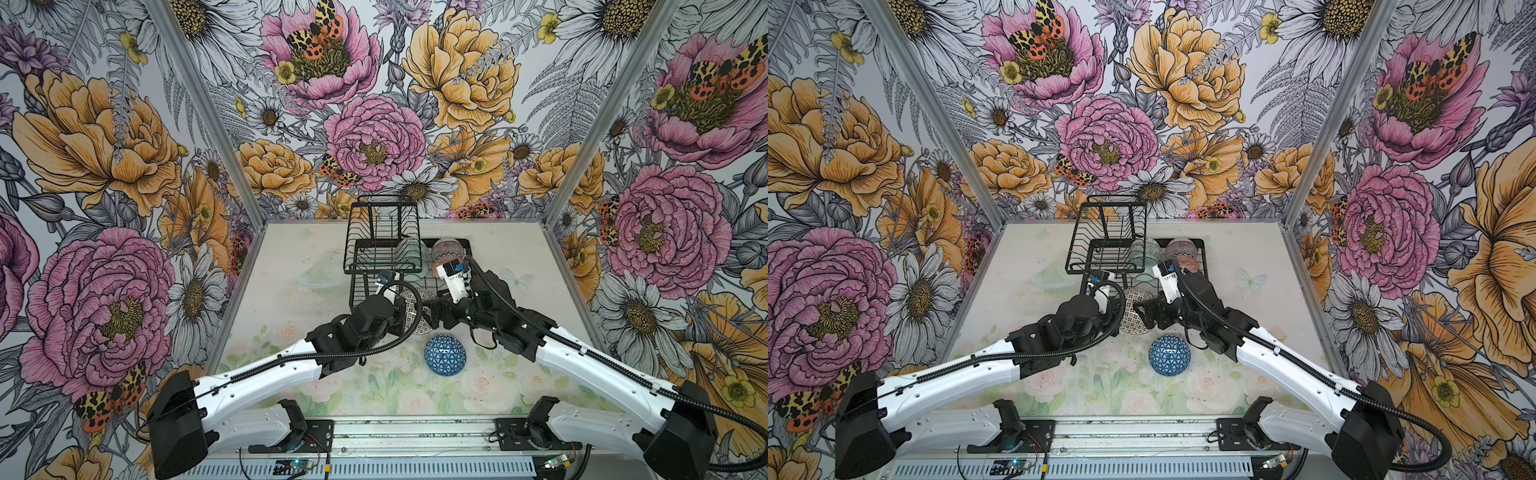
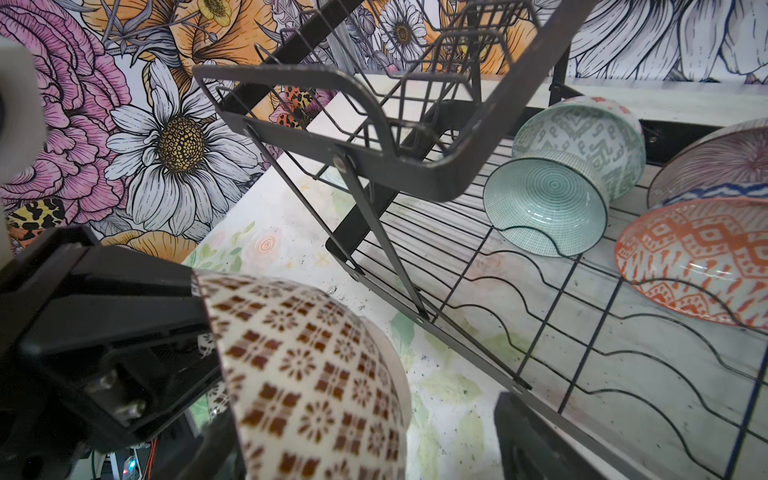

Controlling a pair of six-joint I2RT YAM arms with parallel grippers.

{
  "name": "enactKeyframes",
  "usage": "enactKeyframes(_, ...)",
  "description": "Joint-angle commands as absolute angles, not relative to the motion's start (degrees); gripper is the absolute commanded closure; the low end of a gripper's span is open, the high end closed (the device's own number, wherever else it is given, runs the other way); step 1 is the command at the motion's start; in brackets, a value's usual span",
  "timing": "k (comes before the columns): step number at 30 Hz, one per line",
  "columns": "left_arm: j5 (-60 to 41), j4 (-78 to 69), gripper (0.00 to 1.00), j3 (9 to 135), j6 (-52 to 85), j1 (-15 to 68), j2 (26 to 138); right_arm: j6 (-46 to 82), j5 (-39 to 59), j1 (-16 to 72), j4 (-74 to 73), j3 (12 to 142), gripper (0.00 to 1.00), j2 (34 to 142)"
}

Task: Load the bowls into the dish rack
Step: 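Bring the right gripper to the brown-patterned bowl held by the left gripper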

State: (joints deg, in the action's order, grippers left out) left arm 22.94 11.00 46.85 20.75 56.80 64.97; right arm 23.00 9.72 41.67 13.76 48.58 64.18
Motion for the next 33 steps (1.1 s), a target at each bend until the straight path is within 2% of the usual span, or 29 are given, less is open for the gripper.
enactKeyframes(1,24.4,5.7,1.00,48.9,20.4,57.1,64.4,24.0,8.1,42.1,11.2,48.7,0.14,64.8)
enactKeyframes(6,24.2,5.3,1.00,48.9,20.2,57.1,64.7,24.2,7.8,42.1,11.0,48.6,0.23,65.4)
enactKeyframes(14,23.0,5.1,1.00,48.9,20.6,57.1,65.8,24.3,7.9,42.2,10.9,48.3,0.45,65.9)
enactKeyframes(19,22.6,5.1,1.00,49.0,20.8,57.3,66.4,24.8,7.7,42.1,10.9,48.2,0.76,66.3)
enactKeyframes(24,22.5,5.3,1.00,49.2,20.7,57.6,66.7,24.9,7.6,42.2,10.9,48.1,0.95,66.5)
enactKeyframes(27,22.3,5.6,1.00,49.4,20.6,57.7,67.0,25.0,7.6,42.2,10.9,47.9,1.00,66.4)
enactKeyframes(32,21.3,7.0,1.00,50.1,20.6,57.8,67.8,24.8,7.0,42.2,10.9,46.9,1.00,65.4)
enactKeyframes(33,21.1,7.8,0.97,50.4,20.6,57.7,67.9,24.6,6.9,42.2,10.9,46.7,1.00,65.2)
